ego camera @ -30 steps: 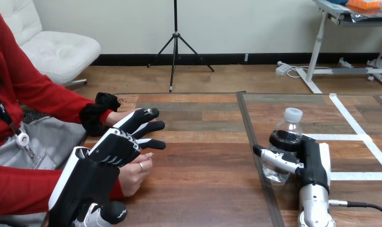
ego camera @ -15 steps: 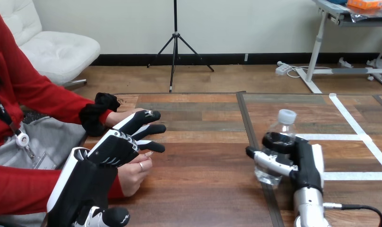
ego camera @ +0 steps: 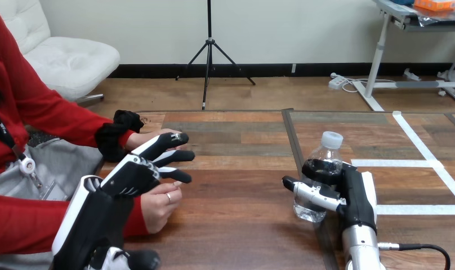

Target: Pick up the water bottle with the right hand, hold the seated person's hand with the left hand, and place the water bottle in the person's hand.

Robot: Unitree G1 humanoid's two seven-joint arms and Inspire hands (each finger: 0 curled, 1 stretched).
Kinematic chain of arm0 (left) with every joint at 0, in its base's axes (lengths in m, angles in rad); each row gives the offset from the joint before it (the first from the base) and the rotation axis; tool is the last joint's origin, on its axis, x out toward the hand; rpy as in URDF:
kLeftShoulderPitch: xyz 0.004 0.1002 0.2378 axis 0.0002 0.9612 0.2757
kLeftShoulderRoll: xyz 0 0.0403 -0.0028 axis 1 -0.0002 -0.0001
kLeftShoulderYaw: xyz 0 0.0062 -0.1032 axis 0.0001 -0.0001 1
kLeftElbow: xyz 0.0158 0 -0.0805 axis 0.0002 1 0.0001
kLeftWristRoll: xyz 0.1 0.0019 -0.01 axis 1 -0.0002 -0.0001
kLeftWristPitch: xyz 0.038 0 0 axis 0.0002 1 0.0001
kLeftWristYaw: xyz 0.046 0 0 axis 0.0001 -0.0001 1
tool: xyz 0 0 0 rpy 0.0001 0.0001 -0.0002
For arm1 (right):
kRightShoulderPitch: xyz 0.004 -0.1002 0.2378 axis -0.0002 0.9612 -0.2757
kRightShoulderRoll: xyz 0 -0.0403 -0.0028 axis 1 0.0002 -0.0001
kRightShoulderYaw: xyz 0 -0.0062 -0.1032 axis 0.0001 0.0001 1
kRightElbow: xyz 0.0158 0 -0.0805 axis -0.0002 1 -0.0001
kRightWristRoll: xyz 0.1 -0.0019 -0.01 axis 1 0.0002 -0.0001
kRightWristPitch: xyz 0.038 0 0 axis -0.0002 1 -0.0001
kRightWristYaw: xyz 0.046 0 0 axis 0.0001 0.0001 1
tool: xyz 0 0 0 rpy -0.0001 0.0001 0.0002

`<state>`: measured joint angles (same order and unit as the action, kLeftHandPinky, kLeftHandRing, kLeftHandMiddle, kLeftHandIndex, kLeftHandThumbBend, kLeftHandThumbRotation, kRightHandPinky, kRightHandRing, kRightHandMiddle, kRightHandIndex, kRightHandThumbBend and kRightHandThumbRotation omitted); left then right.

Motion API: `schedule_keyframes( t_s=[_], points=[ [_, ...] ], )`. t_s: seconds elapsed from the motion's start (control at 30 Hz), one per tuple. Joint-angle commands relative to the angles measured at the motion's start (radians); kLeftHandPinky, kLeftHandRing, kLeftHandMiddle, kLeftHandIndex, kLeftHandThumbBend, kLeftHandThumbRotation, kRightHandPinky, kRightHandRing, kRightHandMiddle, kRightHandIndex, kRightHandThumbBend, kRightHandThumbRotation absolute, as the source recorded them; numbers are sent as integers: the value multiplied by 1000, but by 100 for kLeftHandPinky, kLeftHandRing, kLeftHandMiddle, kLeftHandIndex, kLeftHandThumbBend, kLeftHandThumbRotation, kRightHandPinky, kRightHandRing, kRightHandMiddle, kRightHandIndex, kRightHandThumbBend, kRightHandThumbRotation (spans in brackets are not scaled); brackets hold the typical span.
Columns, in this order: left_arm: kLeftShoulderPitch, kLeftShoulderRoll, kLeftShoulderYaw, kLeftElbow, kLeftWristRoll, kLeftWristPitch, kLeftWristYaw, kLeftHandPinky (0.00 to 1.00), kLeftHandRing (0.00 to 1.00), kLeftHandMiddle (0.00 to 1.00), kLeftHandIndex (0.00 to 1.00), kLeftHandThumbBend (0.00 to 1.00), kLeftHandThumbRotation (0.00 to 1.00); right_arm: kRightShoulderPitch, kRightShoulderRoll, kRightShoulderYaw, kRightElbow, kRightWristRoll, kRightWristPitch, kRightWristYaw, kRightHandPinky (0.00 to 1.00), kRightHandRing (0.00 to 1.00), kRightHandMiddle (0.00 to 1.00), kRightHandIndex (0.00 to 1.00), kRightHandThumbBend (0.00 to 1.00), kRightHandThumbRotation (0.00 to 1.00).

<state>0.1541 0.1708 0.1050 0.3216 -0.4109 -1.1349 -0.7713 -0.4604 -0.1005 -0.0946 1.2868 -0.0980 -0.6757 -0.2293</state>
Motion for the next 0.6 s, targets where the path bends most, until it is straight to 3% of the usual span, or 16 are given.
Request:
schedule_keyframes(
  t_s=[0.0,0.4,0.57],
  points=[
    [-65,18,81,23,128,-110,58,63,79,86,85,100,80,-19,13,0,-84,13,-76,25,32,35,39,41,90,0],
    [-51,42,124,27,281,-186,182,66,79,85,84,100,75,15,35,1,-164,48,-110,118,29,32,37,40,88,0],
    [-45,44,122,22,322,-183,230,67,79,86,86,100,73,29,45,3,-202,58,-116,147,29,32,37,40,89,0]
  ],
)
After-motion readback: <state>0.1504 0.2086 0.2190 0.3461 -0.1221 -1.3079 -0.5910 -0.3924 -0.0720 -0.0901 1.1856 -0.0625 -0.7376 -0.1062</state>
